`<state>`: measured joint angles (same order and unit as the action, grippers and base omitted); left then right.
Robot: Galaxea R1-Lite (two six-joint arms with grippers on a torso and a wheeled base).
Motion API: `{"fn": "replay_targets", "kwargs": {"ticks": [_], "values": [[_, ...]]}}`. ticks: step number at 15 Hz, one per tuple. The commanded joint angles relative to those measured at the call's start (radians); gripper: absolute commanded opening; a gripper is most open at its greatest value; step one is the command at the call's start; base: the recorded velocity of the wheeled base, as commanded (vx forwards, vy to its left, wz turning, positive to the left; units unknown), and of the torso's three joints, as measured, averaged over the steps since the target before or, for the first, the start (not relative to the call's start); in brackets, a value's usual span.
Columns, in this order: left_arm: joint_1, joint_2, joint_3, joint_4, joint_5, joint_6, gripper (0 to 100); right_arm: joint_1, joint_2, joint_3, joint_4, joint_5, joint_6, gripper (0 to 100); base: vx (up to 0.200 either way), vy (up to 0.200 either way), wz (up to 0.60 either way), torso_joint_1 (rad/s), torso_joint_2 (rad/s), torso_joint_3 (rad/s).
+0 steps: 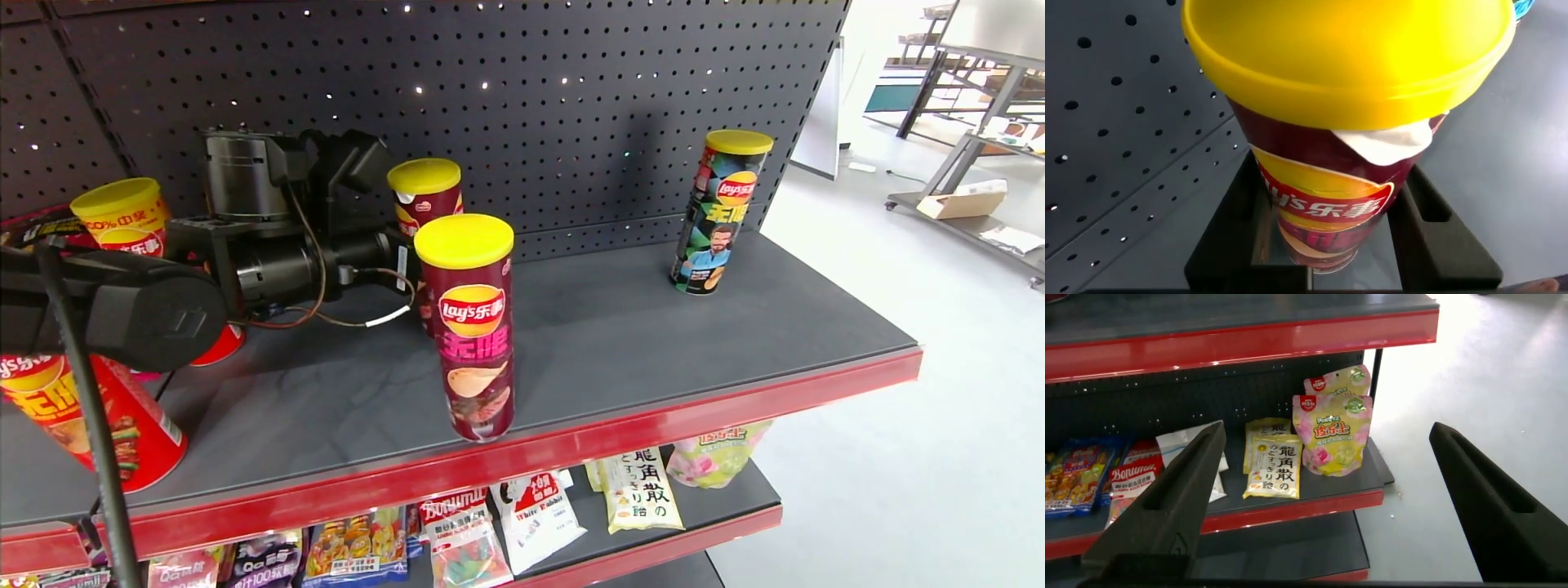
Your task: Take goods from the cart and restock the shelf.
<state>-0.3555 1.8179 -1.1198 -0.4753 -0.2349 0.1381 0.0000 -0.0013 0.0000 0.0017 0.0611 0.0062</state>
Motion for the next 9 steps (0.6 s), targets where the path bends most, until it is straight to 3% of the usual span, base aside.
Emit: {"fn": "replay_targets", "kwargs": {"ticks": [1,7,9], "values": [[0.000,-0.006,0.003,-0.002,0.000,0.000,100,0.000,0.001,0.000,0.000,0.000,0.000,100,0.000,0.000,0.00,0.000,0.00,0.000],[0.000,-0.052,0.035,0.000,0.000,0.000,100,0.000,0.001,0.000,0.000,0.000,0.000,100,0.000,0.000,0.00,0.000,0.00,0.000],[0.001,-0.138,0.123,-0.002,0.011,0.003,100,0.000,0.001,0.000,0.001,0.000,0.000,100,0.000,0.000,0.00,0.000,0.00,0.000]]}}
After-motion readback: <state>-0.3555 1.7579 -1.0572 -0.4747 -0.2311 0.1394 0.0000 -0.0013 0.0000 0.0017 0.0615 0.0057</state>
